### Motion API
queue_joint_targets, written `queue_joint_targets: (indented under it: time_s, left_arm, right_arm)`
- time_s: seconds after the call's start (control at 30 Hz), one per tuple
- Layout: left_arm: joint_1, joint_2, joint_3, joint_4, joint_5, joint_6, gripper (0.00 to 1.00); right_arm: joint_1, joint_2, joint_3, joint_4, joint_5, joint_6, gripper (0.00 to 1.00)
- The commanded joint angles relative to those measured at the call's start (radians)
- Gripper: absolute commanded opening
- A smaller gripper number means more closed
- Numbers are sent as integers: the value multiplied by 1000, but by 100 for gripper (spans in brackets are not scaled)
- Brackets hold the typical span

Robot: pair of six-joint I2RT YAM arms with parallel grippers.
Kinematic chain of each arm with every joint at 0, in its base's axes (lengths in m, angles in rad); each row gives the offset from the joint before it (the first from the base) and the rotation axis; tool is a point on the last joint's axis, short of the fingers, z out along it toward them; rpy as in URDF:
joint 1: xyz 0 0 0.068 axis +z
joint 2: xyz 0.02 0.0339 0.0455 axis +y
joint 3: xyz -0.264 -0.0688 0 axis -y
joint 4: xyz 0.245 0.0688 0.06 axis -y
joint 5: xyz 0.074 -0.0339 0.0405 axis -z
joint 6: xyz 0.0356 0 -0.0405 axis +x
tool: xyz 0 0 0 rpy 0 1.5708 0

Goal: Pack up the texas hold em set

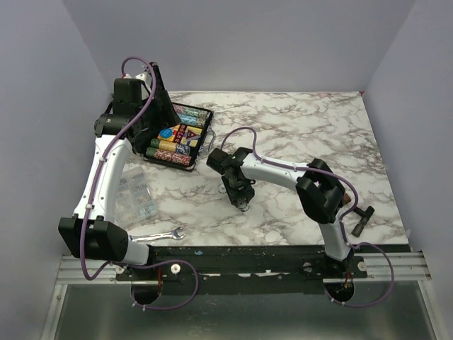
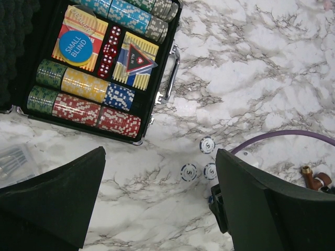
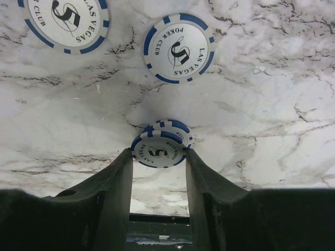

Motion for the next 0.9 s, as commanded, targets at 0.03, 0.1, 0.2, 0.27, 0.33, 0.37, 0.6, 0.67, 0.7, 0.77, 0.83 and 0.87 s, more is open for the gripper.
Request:
queue_joint_targets:
  time_s: [0.03,0.1,0.2,0.27,0.33,0.37,0.6,0.67,0.7,0.77,0.83,0.87]
  left_arm:
    - [-6,-12,-8,13,7,5,86]
    - [-6,-12,-7,13,9,5,86]
    - [-6,-12,-8,13,10,5,86]
    - [-6,-12,-7,13,12,5,86]
    - [-6,-11,-8,13,12,5,86]
    - [-7,-11,-8,13,12,5,86]
    - [-8,-10,-7,13,13,5,86]
    - [-8,-11,-8,15,13,5,86]
    - [-8,-10,-9,15,13,6,86]
    - [-8,-11,-9,15,13,7,86]
    - [-8,-10,-9,15,13,7,86]
    - [-8,-10,-9,15,13,7,86]
  right_arm:
    - [-7,7,-6,22,33,-4,36]
    - [-9,6,-10,23,32,-5,37]
    - [-10,6,-12,17,40,-6,39]
    - [-11,6,-15,14,45,-6,40]
    - [-12,6,-20,13,44,-6,41]
    - [-12,5,-23,12,44,-6,41]
    - [-15,4,-35,22,41,-12,46]
    - [-13,7,-30,27,36,-13,48]
    - [-15,7,-28,28,36,-13,50]
    - [-15,8,-20,28,31,-14,54]
    - [-16,4,-13,24,26,-14,59]
    - [-16,-1,-9,24,24,-16,61]
